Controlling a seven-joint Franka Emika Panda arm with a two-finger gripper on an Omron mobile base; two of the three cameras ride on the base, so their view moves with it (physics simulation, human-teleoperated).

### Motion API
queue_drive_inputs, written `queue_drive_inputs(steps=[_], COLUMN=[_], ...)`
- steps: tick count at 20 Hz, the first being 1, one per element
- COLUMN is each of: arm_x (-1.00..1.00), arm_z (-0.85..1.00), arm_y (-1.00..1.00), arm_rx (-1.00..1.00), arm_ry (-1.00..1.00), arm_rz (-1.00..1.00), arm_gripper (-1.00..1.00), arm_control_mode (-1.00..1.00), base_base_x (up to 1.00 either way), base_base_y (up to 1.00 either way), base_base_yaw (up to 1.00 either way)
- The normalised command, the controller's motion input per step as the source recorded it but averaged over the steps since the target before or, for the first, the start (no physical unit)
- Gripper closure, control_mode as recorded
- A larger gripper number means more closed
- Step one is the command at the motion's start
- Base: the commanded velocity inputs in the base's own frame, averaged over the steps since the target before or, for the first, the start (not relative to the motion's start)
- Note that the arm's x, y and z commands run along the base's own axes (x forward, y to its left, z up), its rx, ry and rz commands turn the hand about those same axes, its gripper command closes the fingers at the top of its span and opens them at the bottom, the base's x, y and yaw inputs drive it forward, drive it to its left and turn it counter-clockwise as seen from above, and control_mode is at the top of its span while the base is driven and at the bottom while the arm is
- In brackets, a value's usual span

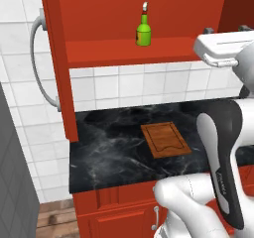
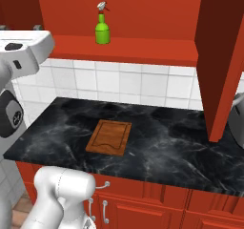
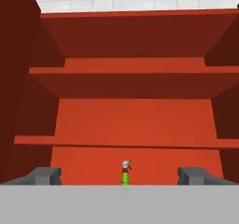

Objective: Grab the spray bottle from the cabinet, then place it next to the cutting board for sanitizing. Then grab the dish brush from the countertop next to the sink and place it next to the cutting board.

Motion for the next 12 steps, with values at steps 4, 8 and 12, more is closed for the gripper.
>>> queue_drive_inputs(steps=[4,8,12], arm_x=[0.15,0.53,0.63], arm_z=[0.12,0.0,0.0], arm_y=[0.0,0.0,0.0], arm_rx=[0.01,0.0,0.0], arm_ry=[0.04,0.25,0.24], arm_rz=[0.0,0.0,0.0], arm_gripper=[-1.0,-1.0,-1.0], arm_control_mode=[-1.0,-1.0,-1.0], base_base_x=[0.0,0.0,0.0], base_base_y=[0.0,0.0,0.0], base_base_yaw=[0.0,0.0,0.0])
